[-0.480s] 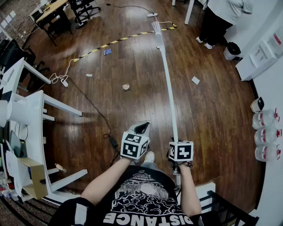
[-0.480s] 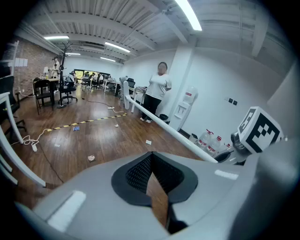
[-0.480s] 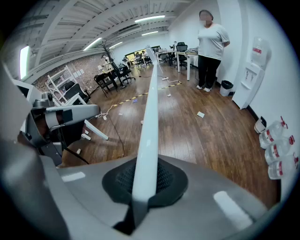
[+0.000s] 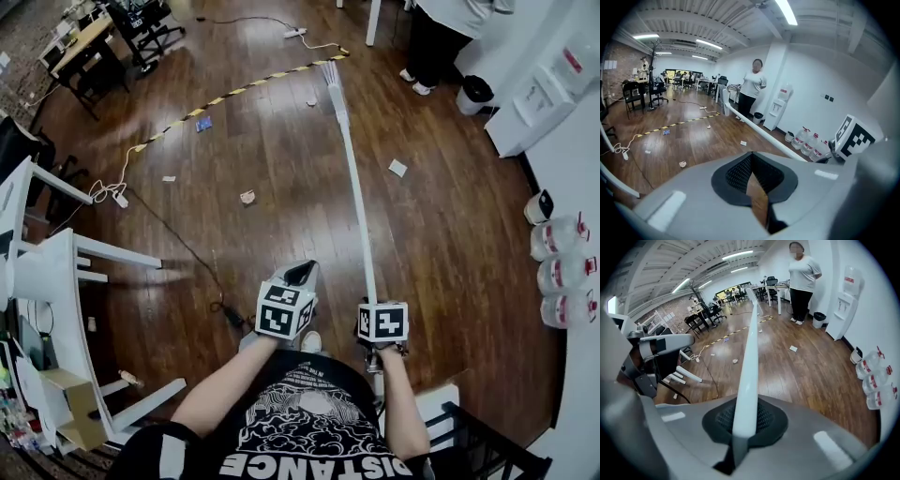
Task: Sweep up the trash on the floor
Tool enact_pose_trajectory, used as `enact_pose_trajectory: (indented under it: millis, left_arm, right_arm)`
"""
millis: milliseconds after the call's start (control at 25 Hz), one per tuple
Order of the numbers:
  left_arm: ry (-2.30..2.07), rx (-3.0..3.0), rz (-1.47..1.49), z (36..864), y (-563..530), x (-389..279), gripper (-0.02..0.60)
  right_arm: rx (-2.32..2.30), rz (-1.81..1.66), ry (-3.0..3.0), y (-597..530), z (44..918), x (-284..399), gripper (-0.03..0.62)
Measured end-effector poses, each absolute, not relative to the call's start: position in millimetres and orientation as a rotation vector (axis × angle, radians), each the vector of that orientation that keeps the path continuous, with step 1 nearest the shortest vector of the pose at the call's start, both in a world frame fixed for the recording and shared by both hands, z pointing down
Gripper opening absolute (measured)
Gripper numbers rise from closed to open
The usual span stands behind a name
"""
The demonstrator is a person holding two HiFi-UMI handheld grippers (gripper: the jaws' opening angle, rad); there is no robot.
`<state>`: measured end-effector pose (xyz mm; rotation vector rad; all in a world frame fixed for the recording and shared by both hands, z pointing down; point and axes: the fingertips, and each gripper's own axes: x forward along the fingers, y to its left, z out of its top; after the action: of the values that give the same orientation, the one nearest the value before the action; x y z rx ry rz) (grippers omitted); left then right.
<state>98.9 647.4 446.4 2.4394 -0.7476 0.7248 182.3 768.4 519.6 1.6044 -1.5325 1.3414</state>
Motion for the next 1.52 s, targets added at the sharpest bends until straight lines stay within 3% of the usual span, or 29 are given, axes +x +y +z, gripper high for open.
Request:
enact_pose_trajectory:
  millis: [800, 1520]
  left_arm:
    - [-0.433, 2.480, 0.810, 476, 451, 203, 0.005]
    - [-0.405, 2.478, 0.813, 491, 324, 238, 0.005]
  right_arm:
    - [1.661, 1.611, -1.205, 615, 556, 264, 0.000]
    - [1.671, 1.849, -0.881, 560, 620, 349, 0.000]
